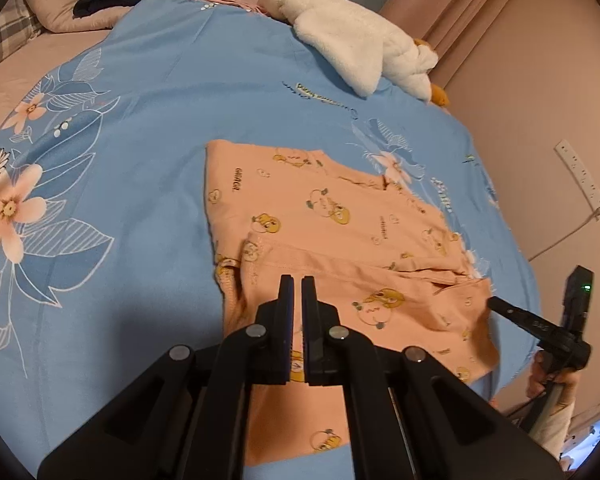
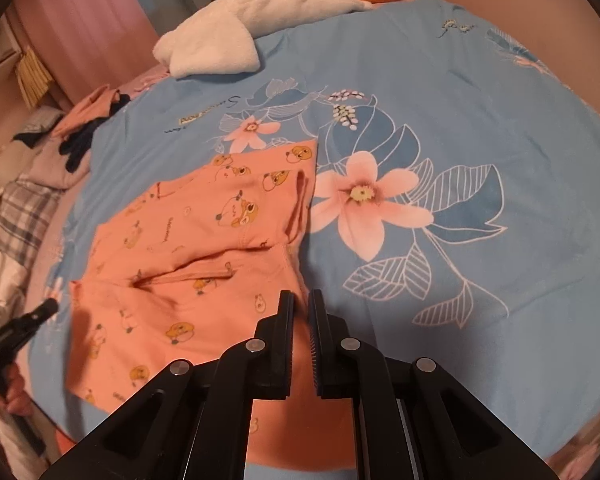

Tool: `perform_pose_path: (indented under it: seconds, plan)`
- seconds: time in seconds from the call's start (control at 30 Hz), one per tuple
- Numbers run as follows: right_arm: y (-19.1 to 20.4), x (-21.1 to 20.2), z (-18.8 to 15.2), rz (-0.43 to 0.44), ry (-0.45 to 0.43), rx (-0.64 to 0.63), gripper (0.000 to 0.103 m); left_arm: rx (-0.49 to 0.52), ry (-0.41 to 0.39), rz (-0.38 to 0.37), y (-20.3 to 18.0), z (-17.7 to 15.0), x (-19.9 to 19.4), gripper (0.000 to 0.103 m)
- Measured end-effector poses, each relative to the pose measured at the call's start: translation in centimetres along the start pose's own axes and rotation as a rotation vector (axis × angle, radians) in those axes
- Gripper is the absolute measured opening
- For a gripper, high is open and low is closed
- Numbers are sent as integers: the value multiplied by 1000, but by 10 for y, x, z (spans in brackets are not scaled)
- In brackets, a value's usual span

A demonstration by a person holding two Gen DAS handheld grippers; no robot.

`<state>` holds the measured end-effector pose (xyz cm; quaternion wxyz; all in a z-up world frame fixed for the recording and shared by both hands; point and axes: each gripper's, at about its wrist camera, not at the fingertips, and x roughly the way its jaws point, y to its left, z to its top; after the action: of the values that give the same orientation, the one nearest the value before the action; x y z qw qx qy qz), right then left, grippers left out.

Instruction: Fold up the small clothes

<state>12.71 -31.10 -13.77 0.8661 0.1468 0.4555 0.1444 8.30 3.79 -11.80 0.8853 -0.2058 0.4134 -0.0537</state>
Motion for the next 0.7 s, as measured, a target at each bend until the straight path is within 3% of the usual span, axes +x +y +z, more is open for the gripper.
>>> perform_pose_path:
  seconds: [0.17,0.23,0.3,0.37,0.47,0.53,0.57,0.6,0.7]
  plan:
    - [-6,4,6,69,3,49,14,-2,5,55,12,0,4,3]
    - [-5,9,8,42,10,44,36,-13,18,60,19,0,6,9]
    - [-3,15,10,29,17,34,41,-29,31,62,25,-1,9,21]
    - [2,20,11,40,29,18,41,-38,41,57,29,0,13,24]
    - [11,23,12,9,18,-26,35,-34,56,26,27,2,23,25]
    - [16,23,12,-14,12,-56,11,-30,72,4,25,3,34,22]
    - [18,20,11,-22,6,-65,11,-28,80,7,23,3,38,18]
    - [18,19,11,-19,2,-69,10,-22,84,12,21,3,40,0]
    - [17,8,10,-14,-23,-63,9,-2,74,49,16,0,40,1]
